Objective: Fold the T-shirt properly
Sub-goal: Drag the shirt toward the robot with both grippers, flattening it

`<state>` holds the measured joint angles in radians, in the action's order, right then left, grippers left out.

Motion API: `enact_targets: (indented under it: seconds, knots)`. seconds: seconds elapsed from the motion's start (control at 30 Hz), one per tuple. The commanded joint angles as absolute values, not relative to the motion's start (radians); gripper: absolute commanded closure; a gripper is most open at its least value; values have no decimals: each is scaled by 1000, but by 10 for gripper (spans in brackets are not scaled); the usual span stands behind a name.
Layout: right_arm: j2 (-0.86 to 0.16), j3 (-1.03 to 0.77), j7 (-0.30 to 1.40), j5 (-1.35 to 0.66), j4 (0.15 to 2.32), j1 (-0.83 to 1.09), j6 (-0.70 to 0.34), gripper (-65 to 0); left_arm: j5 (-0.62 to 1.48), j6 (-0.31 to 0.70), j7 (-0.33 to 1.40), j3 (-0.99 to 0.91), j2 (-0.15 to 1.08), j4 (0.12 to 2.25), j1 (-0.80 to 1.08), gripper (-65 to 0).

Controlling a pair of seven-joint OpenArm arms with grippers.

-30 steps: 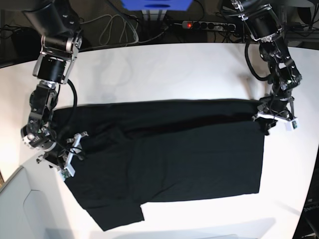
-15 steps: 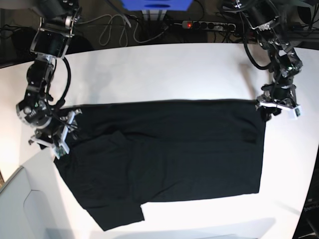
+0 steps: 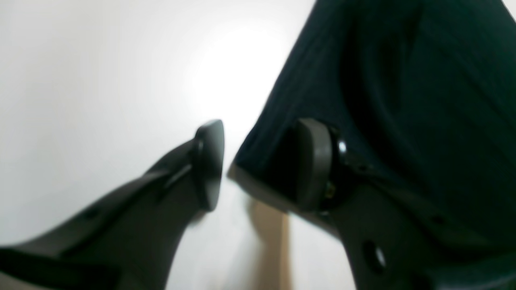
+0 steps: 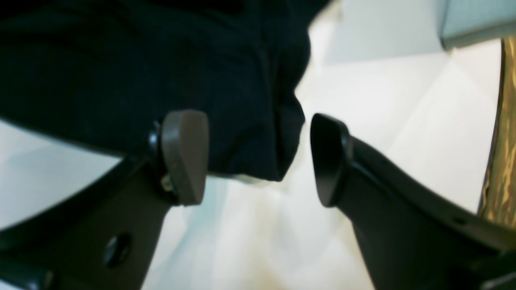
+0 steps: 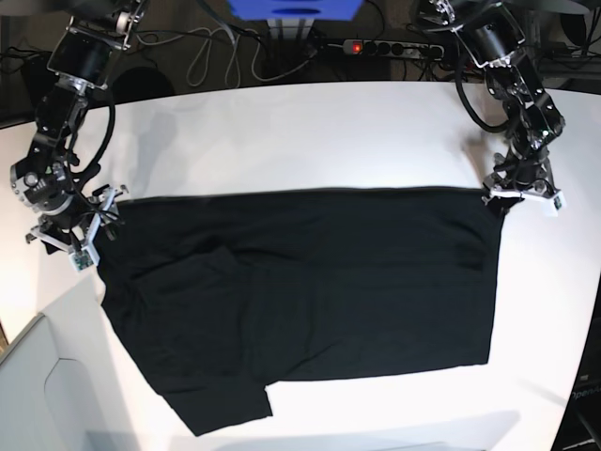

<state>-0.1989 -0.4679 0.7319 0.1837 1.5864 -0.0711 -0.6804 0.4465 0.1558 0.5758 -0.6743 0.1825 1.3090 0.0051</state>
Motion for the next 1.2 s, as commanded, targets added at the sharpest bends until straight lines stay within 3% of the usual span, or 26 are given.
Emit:
enact_targets:
  seconds: [0.0, 0.1, 0.23, 0.33, 0.73, 0.8, 0.87, 1.0, 1.17]
  knots:
    - [-228, -486, 708, 174, 1592, -88, -698, -384, 452, 160, 564, -676, 196, 1316, -2, -278]
    - [-243, -495, 705, 173, 1538, -107, -698, -384, 453, 160, 564, -674, 196, 1293, -8, -242]
    - [-262, -496, 697, 173, 1423, -130, -698, -384, 453, 162, 564, -674, 199, 1259, -16, -78]
    - [-271, -496, 677, 173, 1345, -147, -698, -384, 453, 162, 564, -674, 199, 1242, -16, -4]
    - [-314, -493, 611, 173, 1139, -194, -698, -375, 447, 163, 564, -674, 196, 1239, -7, 0]
    - [-317, -490, 611, 173, 1141, -171, -698, -334, 446, 163, 564, -674, 194, 1242, -5, 0]
    - [-325, -490, 610, 173, 1161, -148, -698, -248, 446, 163, 564, -676, 194, 1242, -2, 0]
    - [-326, -489, 611, 173, 1225, -93, -698, 0, 453, 163, 564, -676, 194, 1260, 24, 0]
    - [-329, -489, 618, 173, 1346, -28, -698, -1, 455, 163, 570, -679, 189, 1346, 79, 0]
